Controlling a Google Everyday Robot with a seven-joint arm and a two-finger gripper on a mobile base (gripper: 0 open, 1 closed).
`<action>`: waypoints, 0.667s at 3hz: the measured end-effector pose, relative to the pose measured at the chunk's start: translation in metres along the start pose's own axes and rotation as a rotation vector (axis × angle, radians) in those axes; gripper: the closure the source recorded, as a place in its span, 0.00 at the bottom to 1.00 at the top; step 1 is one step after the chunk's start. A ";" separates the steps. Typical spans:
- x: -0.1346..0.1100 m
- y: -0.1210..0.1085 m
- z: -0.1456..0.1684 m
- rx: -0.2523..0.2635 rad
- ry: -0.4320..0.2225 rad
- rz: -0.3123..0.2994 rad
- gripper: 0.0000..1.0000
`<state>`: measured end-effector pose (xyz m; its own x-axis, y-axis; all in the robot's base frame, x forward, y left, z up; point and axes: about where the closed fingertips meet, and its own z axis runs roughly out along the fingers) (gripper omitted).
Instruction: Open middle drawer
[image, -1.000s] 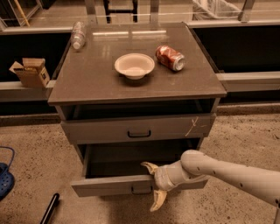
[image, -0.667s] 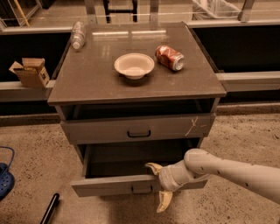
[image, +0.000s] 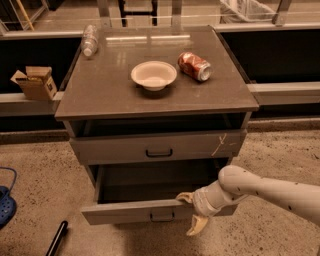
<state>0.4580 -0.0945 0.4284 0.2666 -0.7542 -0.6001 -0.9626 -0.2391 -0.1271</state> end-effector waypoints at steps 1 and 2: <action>0.019 0.019 -0.006 -0.019 0.019 0.042 0.48; 0.019 0.025 -0.012 -0.023 0.019 0.044 0.54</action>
Offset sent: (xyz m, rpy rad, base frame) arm -0.0560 -0.0648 0.0262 -0.0351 0.0174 -0.0164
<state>0.4395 -0.1218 0.4231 0.2247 -0.7761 -0.5892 -0.9722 -0.2192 -0.0819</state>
